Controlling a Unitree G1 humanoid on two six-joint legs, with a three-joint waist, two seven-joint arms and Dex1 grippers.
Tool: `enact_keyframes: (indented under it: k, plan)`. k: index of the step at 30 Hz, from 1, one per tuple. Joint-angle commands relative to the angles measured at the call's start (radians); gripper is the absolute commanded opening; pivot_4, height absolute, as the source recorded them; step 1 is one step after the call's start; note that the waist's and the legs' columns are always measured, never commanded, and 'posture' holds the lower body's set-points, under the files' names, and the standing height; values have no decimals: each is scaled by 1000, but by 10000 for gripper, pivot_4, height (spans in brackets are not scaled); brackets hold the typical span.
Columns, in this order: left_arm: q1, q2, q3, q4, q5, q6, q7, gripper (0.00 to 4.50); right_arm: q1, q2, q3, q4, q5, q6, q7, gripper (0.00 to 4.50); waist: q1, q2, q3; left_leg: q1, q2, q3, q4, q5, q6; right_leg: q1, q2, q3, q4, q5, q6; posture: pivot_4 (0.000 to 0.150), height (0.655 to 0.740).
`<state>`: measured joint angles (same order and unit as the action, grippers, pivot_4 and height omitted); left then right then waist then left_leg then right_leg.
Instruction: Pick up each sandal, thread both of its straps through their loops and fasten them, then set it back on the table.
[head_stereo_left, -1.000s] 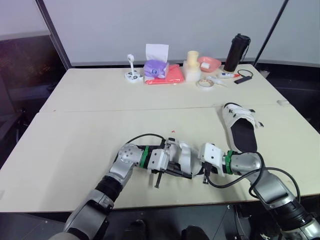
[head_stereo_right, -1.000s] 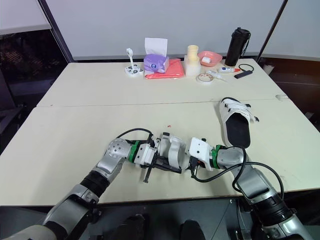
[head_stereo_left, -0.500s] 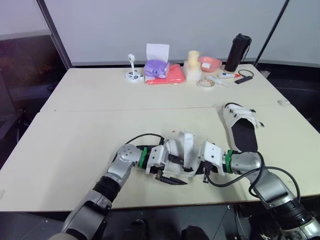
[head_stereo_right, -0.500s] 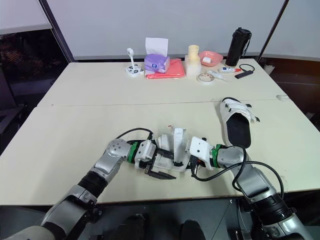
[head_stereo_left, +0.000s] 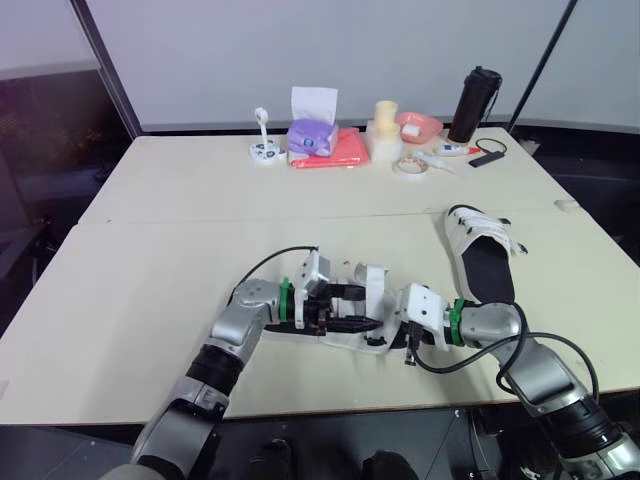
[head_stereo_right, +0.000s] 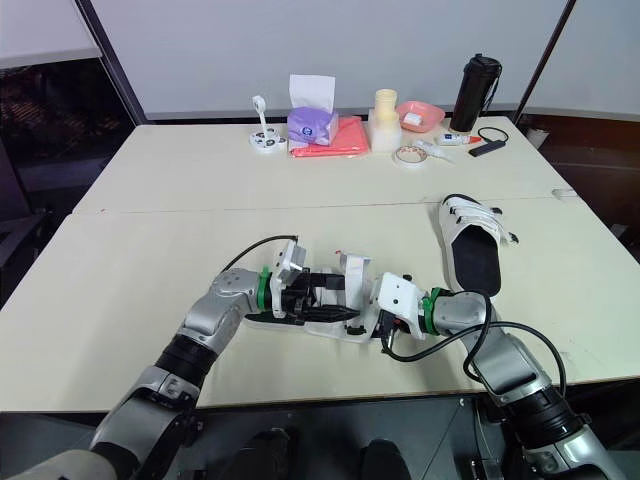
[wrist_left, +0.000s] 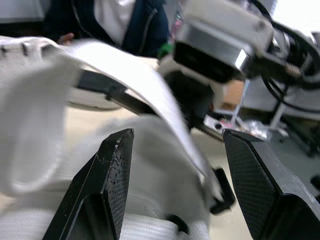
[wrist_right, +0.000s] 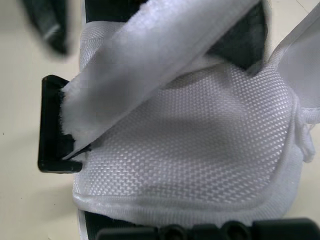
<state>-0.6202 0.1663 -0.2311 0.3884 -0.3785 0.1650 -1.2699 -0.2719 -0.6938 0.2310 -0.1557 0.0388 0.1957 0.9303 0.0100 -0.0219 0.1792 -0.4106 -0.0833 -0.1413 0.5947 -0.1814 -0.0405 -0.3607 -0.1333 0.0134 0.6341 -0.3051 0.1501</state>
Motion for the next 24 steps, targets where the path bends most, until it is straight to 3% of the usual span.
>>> enact_keyframes:
  k: [1,5,6,8,12,24]
  plan:
    - [-30,-22,24,-33,-29,59,25,29157,6,-2,10,25,-25,13,-4,0,0,0,0,0,0,0,0,0,0,0,0,0,0,0,0,1500,7400]
    - [-35,-29,20,-40,-26,85,14,29157,5,-1,10,26,-26,13,-6,0,0,0,0,0,0,0,0,0,0,0,0,0,0,0,0,1500,7400]
    - [-34,-28,17,-43,-26,91,8,26808,5,-2,10,26,-26,13,-6,0,0,0,0,0,0,0,-1,0,0,0,0,0,0,0,0,1500,7400]
    - [-29,-21,6,-56,-26,107,-12,20546,8,-2,9,24,-26,13,-8,0,0,0,0,0,0,0,-1,0,0,0,0,0,-1,0,0,1500,7400]
    - [-10,6,-19,-97,-28,153,-66,270,14,-3,8,21,-27,13,-11,0,-1,0,0,-1,0,1,-1,0,0,-1,0,0,-1,0,0,1500,7400]
    - [10,73,-95,-156,0,169,-162,270,11,-3,9,28,-30,7,-12,0,0,0,0,-1,1,1,-2,0,0,-1,0,0,-2,-1,-2,1500,7400]
